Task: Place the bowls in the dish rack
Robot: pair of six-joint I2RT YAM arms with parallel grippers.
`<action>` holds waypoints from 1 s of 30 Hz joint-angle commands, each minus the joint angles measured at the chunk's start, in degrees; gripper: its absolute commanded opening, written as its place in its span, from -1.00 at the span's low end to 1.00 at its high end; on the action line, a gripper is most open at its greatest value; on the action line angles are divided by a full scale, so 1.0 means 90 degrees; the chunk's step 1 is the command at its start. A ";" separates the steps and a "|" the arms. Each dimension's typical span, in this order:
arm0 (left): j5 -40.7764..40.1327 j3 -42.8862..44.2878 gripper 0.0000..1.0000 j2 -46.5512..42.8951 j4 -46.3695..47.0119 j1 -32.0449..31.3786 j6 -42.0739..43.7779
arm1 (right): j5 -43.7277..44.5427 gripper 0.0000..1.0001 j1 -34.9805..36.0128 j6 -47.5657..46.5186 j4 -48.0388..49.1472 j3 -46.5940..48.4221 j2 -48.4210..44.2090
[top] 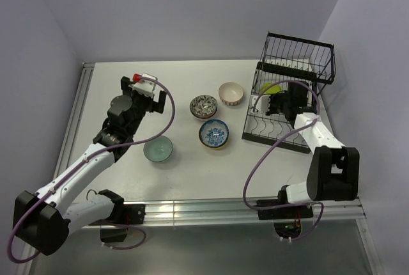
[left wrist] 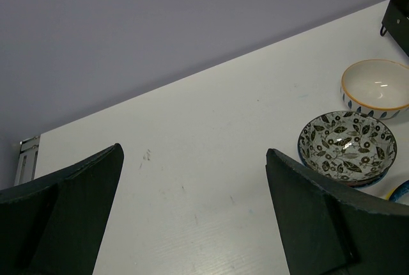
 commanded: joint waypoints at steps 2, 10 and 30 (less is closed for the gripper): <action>0.0187 0.0135 0.99 -0.0168 0.0139 0.0029 -0.0134 | 0.0310 -0.83 -0.0028 0.0020 -0.0755 0.0069 0.0211; 0.0129 0.0056 0.99 -0.0169 0.0188 0.0029 -0.0027 | 0.0994 -1.00 -0.0008 0.0176 -0.0317 0.0079 0.0845; 0.0099 0.0056 0.99 0.0134 0.0344 0.0028 0.0051 | 0.1346 -1.00 -0.0028 0.0557 0.1098 0.1066 0.2535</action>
